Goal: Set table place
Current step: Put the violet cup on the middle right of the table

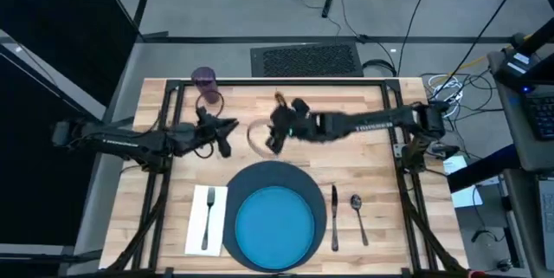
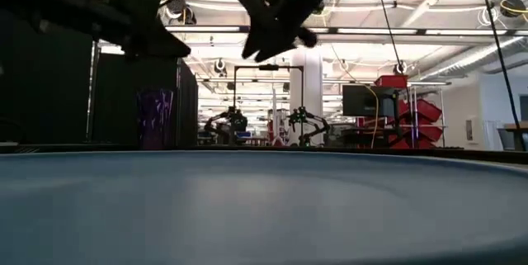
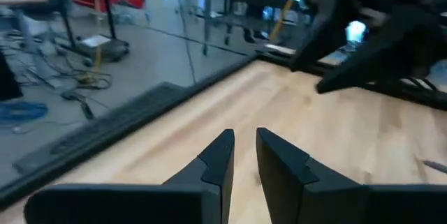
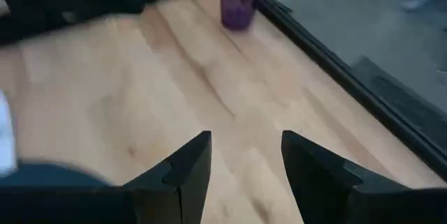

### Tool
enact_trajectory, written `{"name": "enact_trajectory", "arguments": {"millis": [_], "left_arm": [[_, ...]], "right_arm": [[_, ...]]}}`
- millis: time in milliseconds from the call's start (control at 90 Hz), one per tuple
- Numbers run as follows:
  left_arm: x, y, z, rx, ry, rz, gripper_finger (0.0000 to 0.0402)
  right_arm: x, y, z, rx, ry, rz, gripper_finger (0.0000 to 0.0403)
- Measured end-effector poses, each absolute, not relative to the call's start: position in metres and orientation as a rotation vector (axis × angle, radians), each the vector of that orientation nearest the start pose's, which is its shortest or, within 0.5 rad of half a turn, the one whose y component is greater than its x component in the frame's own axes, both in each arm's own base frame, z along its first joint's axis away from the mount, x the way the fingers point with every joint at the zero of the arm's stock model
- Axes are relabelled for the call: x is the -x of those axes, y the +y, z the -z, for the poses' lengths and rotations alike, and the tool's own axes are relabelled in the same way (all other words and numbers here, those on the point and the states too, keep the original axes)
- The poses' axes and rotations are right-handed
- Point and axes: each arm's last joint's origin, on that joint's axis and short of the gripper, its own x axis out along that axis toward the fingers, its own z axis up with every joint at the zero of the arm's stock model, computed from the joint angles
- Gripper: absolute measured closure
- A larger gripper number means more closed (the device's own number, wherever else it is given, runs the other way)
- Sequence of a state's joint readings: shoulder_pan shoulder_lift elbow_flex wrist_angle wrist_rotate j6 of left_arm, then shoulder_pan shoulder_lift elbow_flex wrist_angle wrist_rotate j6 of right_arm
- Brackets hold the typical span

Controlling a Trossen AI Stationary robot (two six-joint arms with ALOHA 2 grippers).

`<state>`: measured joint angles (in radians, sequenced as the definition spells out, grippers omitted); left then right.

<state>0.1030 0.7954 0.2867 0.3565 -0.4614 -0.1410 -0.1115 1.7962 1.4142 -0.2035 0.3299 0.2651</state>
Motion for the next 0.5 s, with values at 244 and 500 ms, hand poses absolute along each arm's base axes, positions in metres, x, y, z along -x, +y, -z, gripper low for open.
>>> {"name": "enact_trajectory", "arguments": {"millis": [244,500], "left_arm": [[-0.133,0.049,-0.231,0.117,0.005,-0.725,0.0355],[-0.120,0.076,-0.251,0.234,0.005,-0.924,0.0355]], "right_arm": [[-0.404,-0.124,-0.284,-0.336,0.325,0.402,0.0243],[-0.404,-0.176,-0.281,-0.445,0.279,0.339,0.0243]]}}
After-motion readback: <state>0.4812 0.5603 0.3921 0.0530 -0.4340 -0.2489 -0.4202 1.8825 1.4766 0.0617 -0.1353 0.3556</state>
